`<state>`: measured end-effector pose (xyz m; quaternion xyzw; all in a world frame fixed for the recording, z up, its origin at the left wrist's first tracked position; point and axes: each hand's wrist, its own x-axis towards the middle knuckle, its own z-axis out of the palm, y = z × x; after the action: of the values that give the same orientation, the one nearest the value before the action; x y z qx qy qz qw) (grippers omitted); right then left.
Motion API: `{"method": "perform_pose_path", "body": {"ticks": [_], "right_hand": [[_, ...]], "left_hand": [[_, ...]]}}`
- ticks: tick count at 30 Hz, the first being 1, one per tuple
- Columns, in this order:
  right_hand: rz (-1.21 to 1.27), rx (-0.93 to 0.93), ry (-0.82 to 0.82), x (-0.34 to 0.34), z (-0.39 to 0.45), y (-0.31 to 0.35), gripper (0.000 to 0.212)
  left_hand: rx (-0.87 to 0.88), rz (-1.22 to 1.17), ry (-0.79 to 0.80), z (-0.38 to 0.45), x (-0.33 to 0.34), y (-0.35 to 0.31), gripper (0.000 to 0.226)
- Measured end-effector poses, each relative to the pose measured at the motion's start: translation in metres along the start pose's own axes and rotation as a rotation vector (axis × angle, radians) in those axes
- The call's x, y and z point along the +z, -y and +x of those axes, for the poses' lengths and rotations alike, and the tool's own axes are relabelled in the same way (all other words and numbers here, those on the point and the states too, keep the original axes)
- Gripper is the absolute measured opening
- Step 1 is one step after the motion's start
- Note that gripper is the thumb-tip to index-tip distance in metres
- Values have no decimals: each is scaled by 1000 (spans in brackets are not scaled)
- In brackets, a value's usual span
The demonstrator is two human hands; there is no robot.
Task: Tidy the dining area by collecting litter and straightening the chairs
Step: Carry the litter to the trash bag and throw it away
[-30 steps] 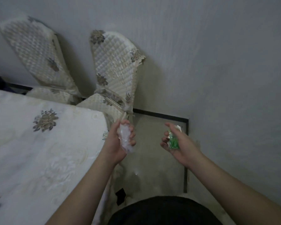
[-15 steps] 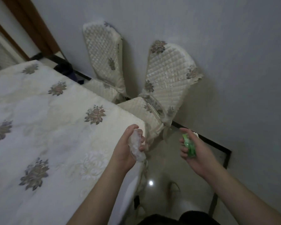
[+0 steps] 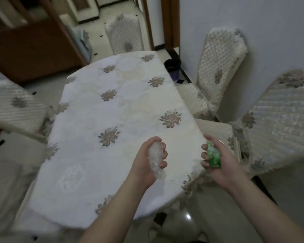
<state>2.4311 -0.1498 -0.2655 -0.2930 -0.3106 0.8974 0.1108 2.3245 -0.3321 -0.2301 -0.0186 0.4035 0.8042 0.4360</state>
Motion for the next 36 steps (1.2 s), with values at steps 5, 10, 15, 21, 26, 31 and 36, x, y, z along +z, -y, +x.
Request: {"method": "perform_pose_path", "body": {"ticks": [5, 10, 15, 21, 26, 31, 36], "right_hand": [[-89, 155, 208, 64, 15, -40, 23], [-216, 300, 373, 130, -6, -98, 29], [-320, 370, 549, 199, -37, -161, 52], [-371, 491, 725, 275, -86, -262, 53], [-421, 592, 782, 314, -125, -331, 49], [-514, 664, 855, 345, -143, -384, 46], [-673, 649, 980, 378, -130, -436, 35]], "left_hand": [[183, -21, -63, -69, -54, -39, 27], [380, -180, -194, -149, -107, -62, 19], [523, -253, -309, -215, -158, -61, 13], [627, -348, -374, -304, -222, -71, 22], [725, -449, -464, -372, -268, -82, 21], [860, -503, -582, -423, -306, -87, 21], [967, -572, -708, -460, -348, -87, 19]]}}
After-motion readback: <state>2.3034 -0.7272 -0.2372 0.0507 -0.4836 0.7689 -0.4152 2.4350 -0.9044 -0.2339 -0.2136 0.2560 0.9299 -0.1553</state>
